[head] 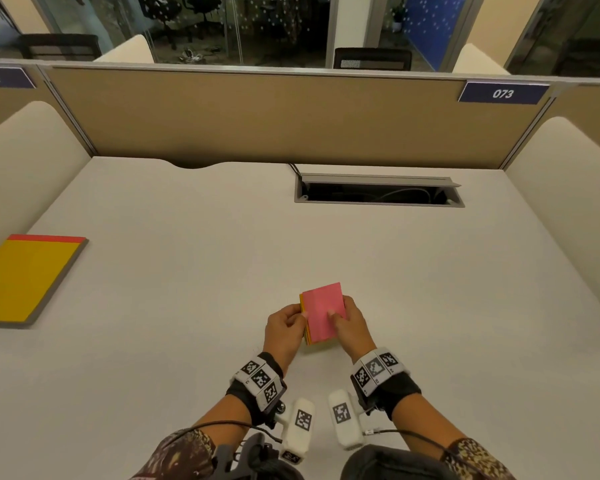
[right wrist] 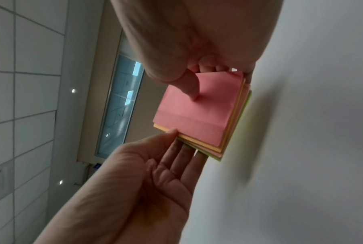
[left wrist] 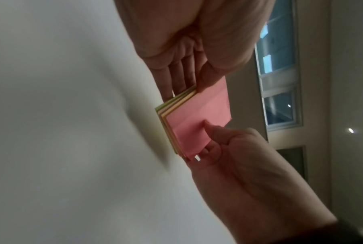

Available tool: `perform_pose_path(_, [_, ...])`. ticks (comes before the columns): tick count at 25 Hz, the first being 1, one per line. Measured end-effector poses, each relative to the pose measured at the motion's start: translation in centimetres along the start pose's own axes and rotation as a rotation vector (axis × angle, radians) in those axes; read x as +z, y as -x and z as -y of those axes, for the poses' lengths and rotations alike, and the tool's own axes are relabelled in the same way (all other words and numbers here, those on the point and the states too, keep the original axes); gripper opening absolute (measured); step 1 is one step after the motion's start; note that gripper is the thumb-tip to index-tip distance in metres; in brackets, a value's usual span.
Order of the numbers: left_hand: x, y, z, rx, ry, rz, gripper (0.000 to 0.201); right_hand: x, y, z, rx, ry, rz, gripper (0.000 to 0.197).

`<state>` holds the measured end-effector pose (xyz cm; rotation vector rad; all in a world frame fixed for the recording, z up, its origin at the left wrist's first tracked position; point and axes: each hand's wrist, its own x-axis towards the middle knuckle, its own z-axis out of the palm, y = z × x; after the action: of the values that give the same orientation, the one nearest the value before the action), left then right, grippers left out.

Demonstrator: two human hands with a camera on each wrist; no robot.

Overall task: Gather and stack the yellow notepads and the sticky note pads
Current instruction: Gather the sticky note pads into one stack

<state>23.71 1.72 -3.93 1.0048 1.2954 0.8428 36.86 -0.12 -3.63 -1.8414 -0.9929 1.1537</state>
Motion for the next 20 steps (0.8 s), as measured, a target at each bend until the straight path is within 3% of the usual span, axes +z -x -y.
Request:
perform_pose_path(4, [0.4, 0.2, -0.8, 0.198, -0.237, 0.01, 0.029, 0.2, 0.6, 0.5, -0.099, -0.07, -0.062, 0.025])
perform_pose_path(7, [1.1, 0.7, -1.6, 0.276, -0.332, 0.018, 0.032, 0.8, 1.1, 1.0, -0.169, -0.077, -0.076, 0.026])
perform_pose_path(13, [1.3, 1.2, -1.3, 0.298, -0.356, -0.09, 0.034, 1.3, 1.3, 1.0, -0.294, -0.128, -0.09, 0.031])
perform_pose_path(17, [0.1, 0.9, 0.0, 0.192, -0.51, -0.022, 0.039, 1.2, 1.7, -1.0, -0.236, 0.129, -0.019, 0.038])
perform_pose_path(20, [-0.6, 1.0, 0.6, 0.189, -0.556, -0.028, 0.041, 0.9, 1.7, -1.6, -0.252, 0.205, -0.009, 0.046])
